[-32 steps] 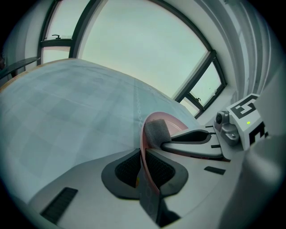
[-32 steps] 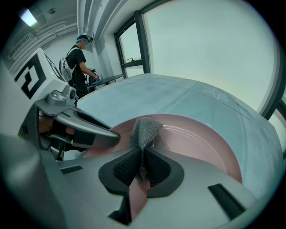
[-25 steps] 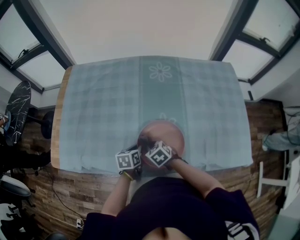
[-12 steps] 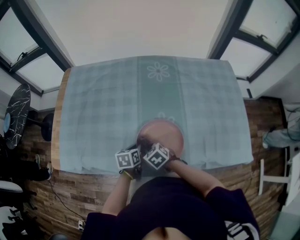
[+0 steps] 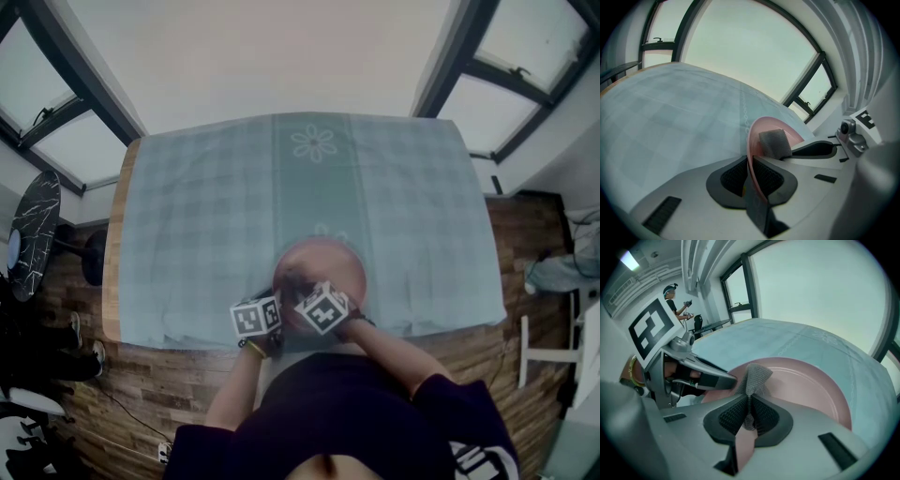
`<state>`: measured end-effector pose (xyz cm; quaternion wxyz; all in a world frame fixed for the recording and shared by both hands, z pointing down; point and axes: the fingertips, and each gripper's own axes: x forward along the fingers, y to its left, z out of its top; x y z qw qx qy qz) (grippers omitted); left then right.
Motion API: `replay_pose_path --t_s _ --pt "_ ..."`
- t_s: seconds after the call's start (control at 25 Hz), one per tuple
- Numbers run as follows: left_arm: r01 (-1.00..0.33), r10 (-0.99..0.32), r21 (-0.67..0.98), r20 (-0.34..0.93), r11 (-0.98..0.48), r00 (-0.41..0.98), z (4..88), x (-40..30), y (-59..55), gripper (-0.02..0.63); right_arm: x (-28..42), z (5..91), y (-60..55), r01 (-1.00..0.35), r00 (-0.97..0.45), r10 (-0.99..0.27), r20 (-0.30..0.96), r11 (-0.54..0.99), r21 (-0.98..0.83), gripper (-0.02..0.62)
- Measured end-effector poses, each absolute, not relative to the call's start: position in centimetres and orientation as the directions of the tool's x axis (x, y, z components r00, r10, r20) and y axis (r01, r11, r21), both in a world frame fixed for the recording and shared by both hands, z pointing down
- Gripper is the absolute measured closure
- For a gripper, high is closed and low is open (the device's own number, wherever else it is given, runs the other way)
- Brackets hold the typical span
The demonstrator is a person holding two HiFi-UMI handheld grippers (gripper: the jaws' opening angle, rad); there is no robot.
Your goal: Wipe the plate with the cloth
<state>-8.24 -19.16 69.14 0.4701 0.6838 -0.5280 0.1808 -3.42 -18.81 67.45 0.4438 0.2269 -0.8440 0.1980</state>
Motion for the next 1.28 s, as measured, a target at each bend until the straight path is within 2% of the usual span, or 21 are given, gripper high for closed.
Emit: replay_pose_path --t_s 0.52,1.0,1.28 --pt "-0.889 -0.546 0.457 0.743 -0.007 0.386 69.1 -8.2 -19.1 0.560 3.3 65.2 -24.6 -0.661 -0.411 -0.384 0.827 0.750 0.020 0.563" --pt "-0.889 -0.543 0.457 0.744 -0.009 0.388 69.1 -8.1 -19.2 0.560 7.0 67.2 -26.8 -0.657 -0.295 -0.393 0.871 0.745 0.114 0.563" --pt "-0.891 -0.542 0.454 0.748 -0.004 0.384 69.1 -8.1 -19.1 0.560 6.8 67.7 -26.5 -0.629 -0.261 -0.382 0.887 0.764 0.144 0.562"
